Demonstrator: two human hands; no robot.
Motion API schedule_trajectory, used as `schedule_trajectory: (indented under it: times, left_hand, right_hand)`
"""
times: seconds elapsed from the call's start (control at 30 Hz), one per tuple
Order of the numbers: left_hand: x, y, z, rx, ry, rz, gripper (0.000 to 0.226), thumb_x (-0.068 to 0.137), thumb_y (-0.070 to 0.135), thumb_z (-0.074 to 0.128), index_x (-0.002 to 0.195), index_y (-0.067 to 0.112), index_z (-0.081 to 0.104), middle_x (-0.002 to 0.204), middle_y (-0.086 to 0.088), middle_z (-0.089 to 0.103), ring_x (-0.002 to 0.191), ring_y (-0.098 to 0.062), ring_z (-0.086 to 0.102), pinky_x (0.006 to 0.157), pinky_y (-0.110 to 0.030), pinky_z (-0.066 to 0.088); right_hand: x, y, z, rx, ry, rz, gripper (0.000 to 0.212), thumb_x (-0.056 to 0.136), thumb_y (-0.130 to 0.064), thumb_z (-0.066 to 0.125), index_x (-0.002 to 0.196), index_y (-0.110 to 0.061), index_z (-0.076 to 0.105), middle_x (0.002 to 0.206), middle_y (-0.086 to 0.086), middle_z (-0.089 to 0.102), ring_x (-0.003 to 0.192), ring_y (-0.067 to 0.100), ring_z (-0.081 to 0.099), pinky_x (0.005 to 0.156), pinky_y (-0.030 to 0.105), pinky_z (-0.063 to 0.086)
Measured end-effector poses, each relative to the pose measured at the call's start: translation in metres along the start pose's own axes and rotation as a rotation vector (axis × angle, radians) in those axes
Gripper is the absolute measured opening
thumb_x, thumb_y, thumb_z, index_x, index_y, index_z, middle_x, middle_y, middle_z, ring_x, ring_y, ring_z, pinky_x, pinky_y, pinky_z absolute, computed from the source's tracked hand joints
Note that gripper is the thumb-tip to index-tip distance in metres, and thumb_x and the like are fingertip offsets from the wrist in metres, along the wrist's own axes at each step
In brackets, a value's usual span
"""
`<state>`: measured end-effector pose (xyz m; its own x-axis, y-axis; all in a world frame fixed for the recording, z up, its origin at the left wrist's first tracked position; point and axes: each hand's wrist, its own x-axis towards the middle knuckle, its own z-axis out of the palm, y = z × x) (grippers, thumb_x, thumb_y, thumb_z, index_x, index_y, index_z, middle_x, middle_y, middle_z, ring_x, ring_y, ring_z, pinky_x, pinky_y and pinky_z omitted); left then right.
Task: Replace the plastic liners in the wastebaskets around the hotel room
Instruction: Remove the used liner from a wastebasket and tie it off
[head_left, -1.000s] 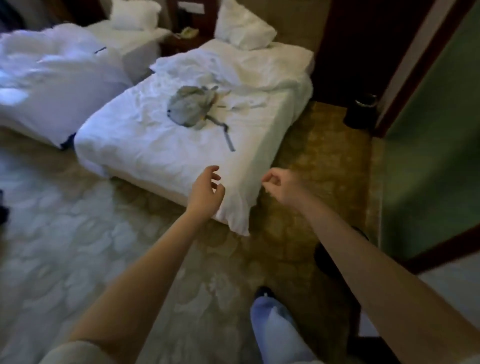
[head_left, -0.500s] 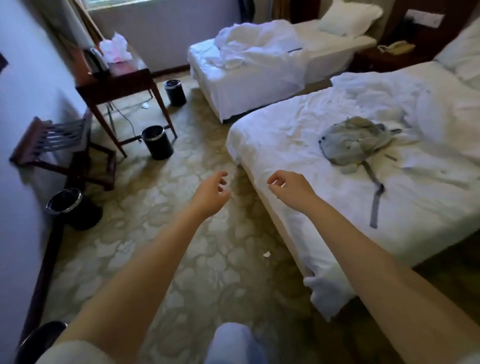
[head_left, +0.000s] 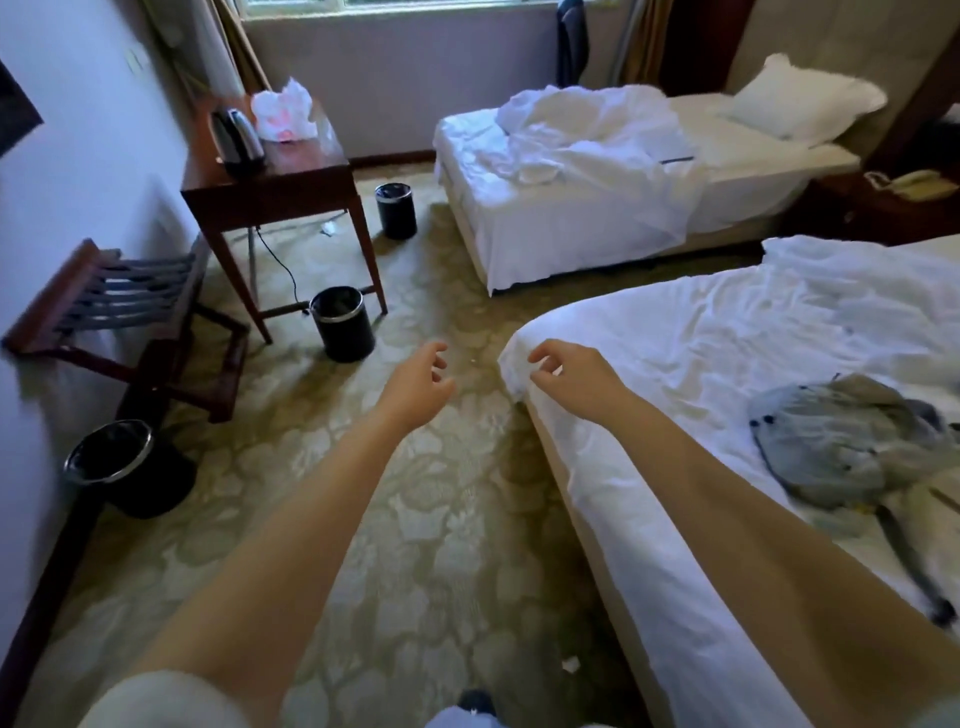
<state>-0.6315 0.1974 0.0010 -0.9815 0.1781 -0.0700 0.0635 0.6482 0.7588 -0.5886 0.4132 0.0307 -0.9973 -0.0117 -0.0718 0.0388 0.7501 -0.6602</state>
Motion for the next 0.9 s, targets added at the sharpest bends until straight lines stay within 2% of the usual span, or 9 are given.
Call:
schedule_trajectory:
  times: [0.07,0.2,0.27,0.43,0.53,0.6,0.67,0.77,0.9]
  left_hand:
    - [0.049,0.002,-0.009,-0.003,-0.011,-0.011,0.046,0.093,0.019,0.056,0.137,0.015,0.043,0.122,-0.004,0.054,0.102,-0.018,0.055,0.080,-0.031,0.050]
    - [0.145,-0.001,-0.013,0.035,-0.061,0.013,0.043,0.093,0.020,0.057,0.134,0.013,0.046,0.120,-0.002,0.055,0.100,-0.015,0.055,0.074,-0.024,0.046]
    - [0.195,-0.007,-0.013,0.047,-0.082,0.009,0.043,0.093,0.020,0.057,0.135,0.013,0.046,0.121,-0.002,0.054,0.100,-0.014,0.054,0.072,-0.022,0.045]
    - [0.336,-0.005,-0.028,0.143,-0.121,0.010,0.045,0.094,0.018,0.055,0.137,0.012,0.043,0.128,-0.006,0.052,0.109,-0.017,0.053,0.084,-0.025,0.044]
    - [0.430,0.011,-0.051,0.195,-0.095,0.009,0.044,0.095,0.021,0.055,0.136,0.012,0.045,0.129,-0.005,0.053,0.113,-0.019,0.054,0.085,-0.027,0.046]
    - [0.492,0.020,-0.063,0.216,-0.056,0.035,0.040,0.095,0.021,0.055,0.133,0.012,0.048,0.128,-0.006,0.054,0.109,-0.017,0.053,0.081,-0.026,0.044]
    - [0.544,0.024,-0.069,0.225,-0.036,0.058,0.040,0.094,0.023,0.056,0.132,0.014,0.049,0.127,-0.004,0.055,0.107,-0.013,0.052,0.081,-0.023,0.040]
    - [0.614,0.023,-0.072,0.233,-0.043,0.056,0.043,0.093,0.025,0.058,0.134,0.017,0.048,0.128,-0.001,0.055,0.114,-0.015,0.054,0.085,-0.024,0.044]
    - [0.723,0.009,-0.081,0.216,-0.097,0.065,0.043,0.093,0.026,0.058,0.134,0.019,0.048,0.127,-0.001,0.055,0.113,-0.017,0.054,0.087,-0.030,0.050]
  right_hand:
    - [0.042,-0.001,-0.005,-0.006,-0.005,0.017,0.020,0.097,-0.028,0.054,0.117,-0.024,0.060,0.100,-0.005,0.061,0.079,0.007,0.056,0.064,0.011,0.040]
    - [0.133,0.015,-0.008,-0.025,-0.019,0.063,0.022,0.098,-0.030,0.054,0.118,-0.021,0.059,0.104,-0.003,0.063,0.086,0.010,0.058,0.066,0.009,0.041]
    - [0.186,0.025,-0.005,-0.022,-0.026,0.055,0.023,0.098,-0.028,0.055,0.118,-0.020,0.060,0.106,0.000,0.065,0.088,0.011,0.060,0.070,0.013,0.045]
    - [0.339,0.042,-0.021,-0.039,-0.048,0.018,0.024,0.094,-0.025,0.057,0.117,-0.019,0.061,0.108,0.000,0.066,0.091,0.016,0.061,0.082,0.030,0.054]
    - [0.433,0.037,-0.044,-0.032,-0.065,-0.004,0.028,0.095,-0.028,0.057,0.122,-0.020,0.060,0.107,-0.002,0.063,0.090,0.016,0.061,0.082,0.033,0.055]
    - [0.494,0.032,-0.055,-0.043,-0.075,-0.038,0.030,0.096,-0.029,0.056,0.124,-0.019,0.058,0.109,0.000,0.063,0.091,0.017,0.061,0.080,0.031,0.054]
    - [0.548,0.030,-0.060,-0.022,-0.084,-0.048,0.029,0.097,-0.030,0.055,0.124,-0.020,0.058,0.111,0.001,0.064,0.088,0.015,0.060,0.070,0.024,0.050]
    - [0.622,0.031,-0.062,-0.024,-0.105,-0.041,0.028,0.097,-0.033,0.054,0.124,-0.023,0.057,0.111,-0.001,0.063,0.088,0.015,0.058,0.062,0.020,0.042]
    - [0.730,0.040,-0.067,-0.046,-0.090,0.007,0.028,0.098,-0.035,0.052,0.123,-0.025,0.057,0.115,-0.001,0.062,0.090,0.013,0.057,0.075,0.026,0.050]
